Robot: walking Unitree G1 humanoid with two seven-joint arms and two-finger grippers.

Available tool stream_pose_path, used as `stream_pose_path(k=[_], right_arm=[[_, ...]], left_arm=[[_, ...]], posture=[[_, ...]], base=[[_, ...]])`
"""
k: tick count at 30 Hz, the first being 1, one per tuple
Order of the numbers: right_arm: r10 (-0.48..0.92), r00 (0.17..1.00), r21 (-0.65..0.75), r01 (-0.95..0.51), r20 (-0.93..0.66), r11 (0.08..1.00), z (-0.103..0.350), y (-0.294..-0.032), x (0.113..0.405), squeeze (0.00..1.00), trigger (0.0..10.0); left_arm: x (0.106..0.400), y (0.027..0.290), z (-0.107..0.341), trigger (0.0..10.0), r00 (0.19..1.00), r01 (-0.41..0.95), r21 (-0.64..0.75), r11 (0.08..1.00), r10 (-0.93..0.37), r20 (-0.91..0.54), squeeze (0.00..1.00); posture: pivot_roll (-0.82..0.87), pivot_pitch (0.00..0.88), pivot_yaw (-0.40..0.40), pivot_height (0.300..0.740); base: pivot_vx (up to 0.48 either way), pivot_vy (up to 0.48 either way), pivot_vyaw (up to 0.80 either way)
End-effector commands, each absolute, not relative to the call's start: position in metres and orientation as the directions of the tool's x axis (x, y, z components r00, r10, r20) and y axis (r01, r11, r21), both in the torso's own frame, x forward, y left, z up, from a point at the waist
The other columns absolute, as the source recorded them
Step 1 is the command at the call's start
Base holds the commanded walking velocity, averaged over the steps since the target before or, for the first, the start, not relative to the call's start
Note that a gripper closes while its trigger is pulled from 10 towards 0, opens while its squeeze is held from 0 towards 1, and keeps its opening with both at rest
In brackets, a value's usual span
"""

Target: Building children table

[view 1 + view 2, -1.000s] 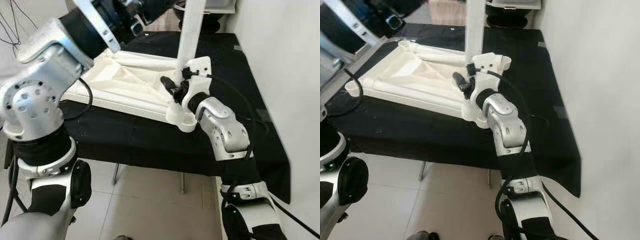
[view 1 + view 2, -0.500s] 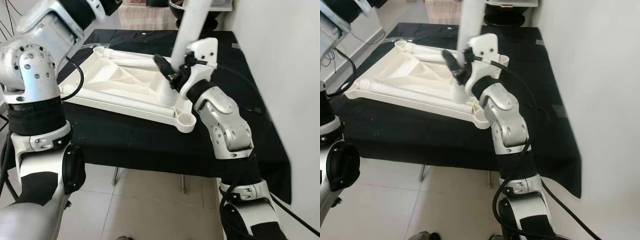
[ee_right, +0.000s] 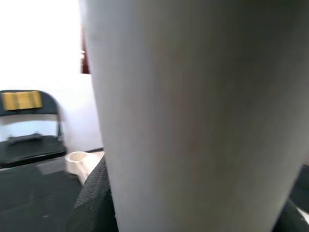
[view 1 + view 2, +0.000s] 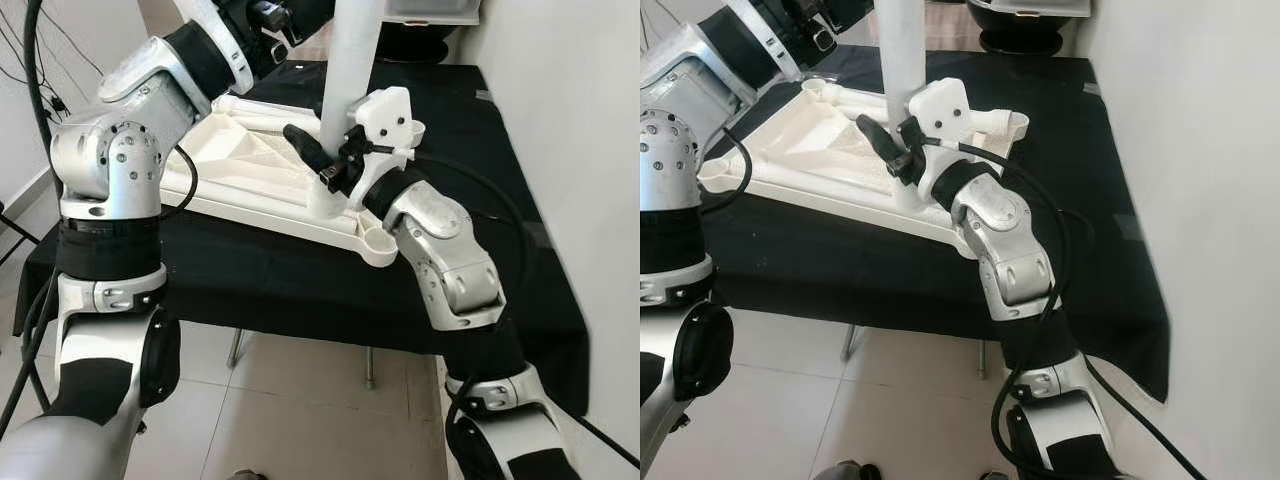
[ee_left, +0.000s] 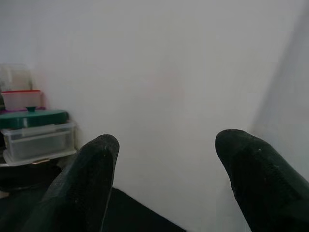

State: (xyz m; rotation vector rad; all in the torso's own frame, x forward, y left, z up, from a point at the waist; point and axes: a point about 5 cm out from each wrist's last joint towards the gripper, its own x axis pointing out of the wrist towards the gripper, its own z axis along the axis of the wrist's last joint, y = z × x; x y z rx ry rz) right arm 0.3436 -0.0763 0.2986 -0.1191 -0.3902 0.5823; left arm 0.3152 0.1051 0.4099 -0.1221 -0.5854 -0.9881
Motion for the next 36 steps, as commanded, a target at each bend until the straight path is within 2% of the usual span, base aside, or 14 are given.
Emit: stream_pose_path(k=[1,4,6,8,12,19,24,28,30,33,36], right_arm=[[0.499,0.824,-0.159,-0.473,0.269,0.866,0.292,-0.083,0.353,0.00,10.0],[0.467,0.845,-0.124,-0.451,0.261,0.884,0.291,-0.089,0.357,0.00,10.0],[0.413,0.874,-0.041,-0.418,0.257,0.908,0.290,-0.097,0.362,0.00,10.0],[0.405,0.877,-0.038,-0.409,0.257,0.912,0.290,-0.098,0.362,0.00,10.0],[0.437,0.857,-0.122,-0.420,0.272,0.899,0.292,-0.093,0.359,0.00,10.0],[0.487,0.818,-0.167,-0.457,0.307,0.873,0.297,-0.081,0.353,0.00,10.0],[0.588,0.749,-0.268,-0.525,0.306,0.808,0.298,-0.066,0.342,0.00,10.0],[0.617,0.727,-0.294,-0.544,0.303,0.786,0.299,-0.062,0.338,0.00,10.0],[0.654,0.700,-0.359,-0.555,0.286,0.751,0.297,-0.056,0.334,0.00,10.0],[0.663,0.697,-0.383,-0.553,0.274,0.740,0.295,-0.055,0.333,0.00,10.0],[0.663,0.713,-0.432,-0.537,0.227,0.725,0.288,-0.055,0.335,0.00,10.0]], left_arm=[[0.300,0.088,0.409,10.0,0.288,0.861,0.247,0.445,-0.825,0.486,0.00],[0.299,0.091,0.408,10.0,0.294,0.852,0.254,0.457,-0.821,0.490,0.00],[0.297,0.096,0.408,10.0,0.307,0.831,0.272,0.486,-0.807,0.503,0.00],[0.297,0.098,0.409,10.0,0.315,0.821,0.276,0.500,-0.800,0.511,0.00],[0.297,0.100,0.413,10.0,0.323,0.802,0.297,0.519,-0.794,0.514,0.00],[0.302,0.093,0.420,10.0,0.335,0.789,0.291,0.542,-0.775,0.535,0.00],[0.303,0.092,0.419,10.0,0.330,0.796,0.291,0.532,-0.782,0.528,0.00],[0.303,0.093,0.419,10.0,0.329,0.795,0.292,0.531,-0.783,0.527,0.00],[0.305,0.095,0.420,10.0,0.347,0.777,0.310,0.548,-0.784,0.516,0.00],[0.306,0.094,0.420,10.0,0.355,0.770,0.313,0.556,-0.781,0.513,0.00],[0.313,0.092,0.422,10.0,0.397,0.739,0.319,0.594,-0.766,0.506,0.00]], posture=[[0.00,0.091,0.008,0.740],[0.00,0.089,0.007,0.740],[0.00,0.090,0.007,0.740],[0.00,0.086,0.006,0.740],[0.00,0.083,0.005,0.740],[0.00,0.079,0.007,0.740],[0.00,0.080,0.011,0.740],[0.00,0.081,0.012,0.740],[0.00,0.082,0.015,0.740],[0.00,0.083,0.017,0.740],[0.00,0.084,0.018,0.740]], base=[[0.000,0.000,0.00],[0.000,0.000,0.00],[0.000,0.000,0.00],[0.000,0.000,0.00],[0.000,0.000,0.00],[0.000,0.000,0.00],[0.000,0.000,0.00],[0.000,0.000,0.00],[0.000,0.000,0.00],[0.000,0.000,0.00],[0.000,0.000,0.00]])
